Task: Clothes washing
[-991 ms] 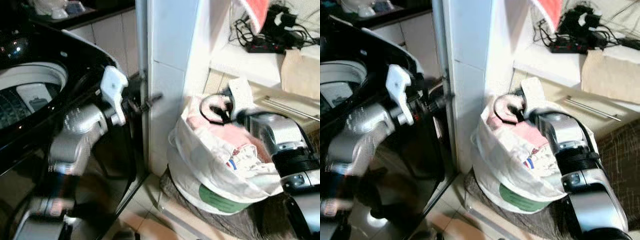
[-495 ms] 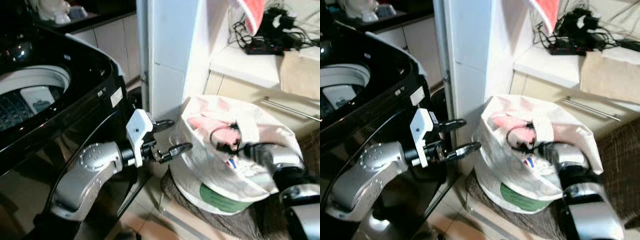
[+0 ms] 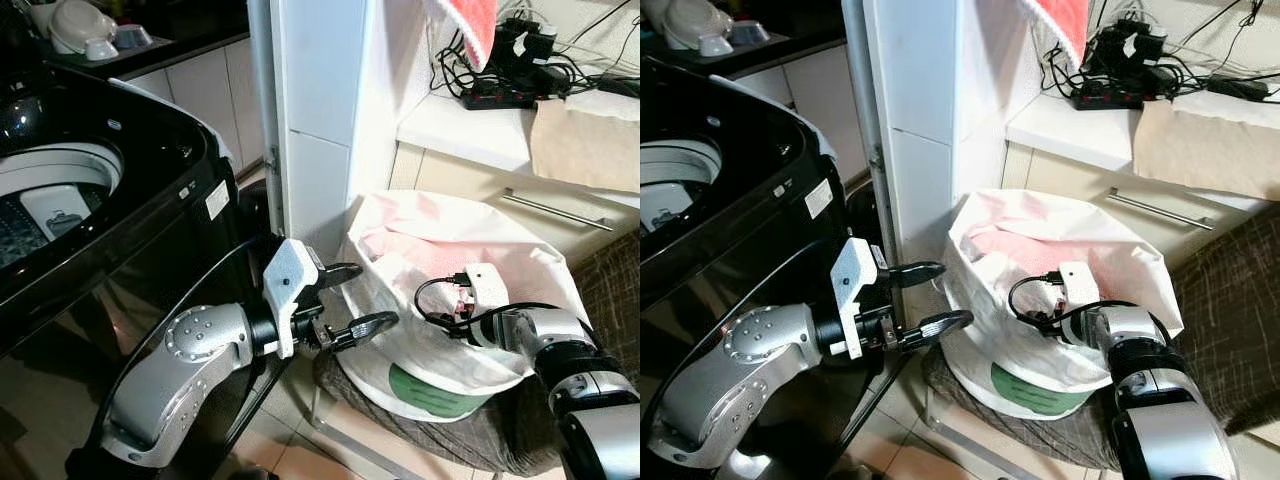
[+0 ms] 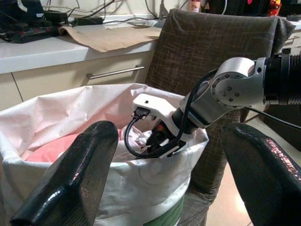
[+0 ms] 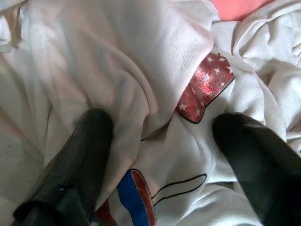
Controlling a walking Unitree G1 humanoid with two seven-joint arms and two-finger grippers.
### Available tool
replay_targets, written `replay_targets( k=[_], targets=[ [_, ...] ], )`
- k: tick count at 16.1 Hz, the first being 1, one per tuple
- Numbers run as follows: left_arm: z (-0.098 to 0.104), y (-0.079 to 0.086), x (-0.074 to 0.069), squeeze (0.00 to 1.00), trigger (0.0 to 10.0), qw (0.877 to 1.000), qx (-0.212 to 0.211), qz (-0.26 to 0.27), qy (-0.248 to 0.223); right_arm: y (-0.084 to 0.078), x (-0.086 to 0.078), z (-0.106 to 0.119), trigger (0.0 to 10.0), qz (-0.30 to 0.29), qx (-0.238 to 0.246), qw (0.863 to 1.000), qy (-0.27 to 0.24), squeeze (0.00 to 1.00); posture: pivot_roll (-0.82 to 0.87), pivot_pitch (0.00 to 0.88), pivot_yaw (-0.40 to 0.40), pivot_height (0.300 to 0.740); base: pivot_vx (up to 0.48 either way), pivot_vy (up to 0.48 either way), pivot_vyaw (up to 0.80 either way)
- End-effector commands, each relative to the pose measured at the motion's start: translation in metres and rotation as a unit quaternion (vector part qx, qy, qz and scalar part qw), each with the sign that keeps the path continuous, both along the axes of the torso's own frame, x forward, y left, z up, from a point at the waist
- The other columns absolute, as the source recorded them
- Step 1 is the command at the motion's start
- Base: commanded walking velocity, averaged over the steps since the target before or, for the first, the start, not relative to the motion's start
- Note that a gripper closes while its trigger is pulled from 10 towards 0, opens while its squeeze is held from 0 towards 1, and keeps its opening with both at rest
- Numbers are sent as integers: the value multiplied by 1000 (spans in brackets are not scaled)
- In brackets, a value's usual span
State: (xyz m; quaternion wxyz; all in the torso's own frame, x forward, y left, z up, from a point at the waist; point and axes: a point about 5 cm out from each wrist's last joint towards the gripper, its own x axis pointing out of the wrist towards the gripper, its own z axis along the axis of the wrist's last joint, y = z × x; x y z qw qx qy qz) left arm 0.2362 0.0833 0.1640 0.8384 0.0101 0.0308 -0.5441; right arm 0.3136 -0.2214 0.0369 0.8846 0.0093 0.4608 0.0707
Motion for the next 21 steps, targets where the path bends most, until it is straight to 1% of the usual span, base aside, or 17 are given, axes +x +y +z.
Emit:
replay_targets(
  k=[1,4,5,10,12,15,16,18,19,20,21],
  targets=[
    [3,-1,0,0,10000,1000,5,2,-6,-2,0,-1,0,-6,-2,1000,5,0,15,0,14,740,0,0,0],
    [4,1,2,0,10000,1000,5,13,-8,-4,0,-1,0,-15,3,1000,-3,0,17,0,14,740,0,0,0],
    [5,1,3,0,10000,1000,5,18,-9,-5,1,-1,0,-28,15,999,-8,0,18,0,14,740,0,0,0],
    [6,2,5,0,10000,1000,4,23,-10,-8,2,-1,0,-54,34,998,-18,0,22,0,15,740,0,0,0],
    [6,2,4,0,10000,1000,4,22,-7,-11,3,1,0,-78,53,995,-28,0,23,0,17,740,0,0,0],
    [7,2,5,0,10000,1000,1,28,-8,-15,5,3,0,-92,54,993,-44,0,25,2,15,740,0,0,0],
    [8,3,6,0,10000,999,-2,35,-11,-17,7,6,0,-96,50,993,-56,0,25,2,15,740,0,0,0],
    [10,7,11,0,10000,998,-9,65,-19,-24,19,23,0,-107,38,987,-114,0,25,2,14,740,0,0,0],
    [11,9,14,0,10000,996,-12,89,-22,-27,26,34,0,-111,39,983,-142,0,21,3,17,740,0,0,0],
    [13,15,22,0,10000,988,-20,148,-35,-29,34,53,0,-99,34,978,-182,0,19,4,17,740,0,0,0],
    [14,18,24,0,10000,985,-23,168,-37,-29,36,58,0,-93,34,976,-193,0,19,4,17,740,0,0,0]
  ],
)
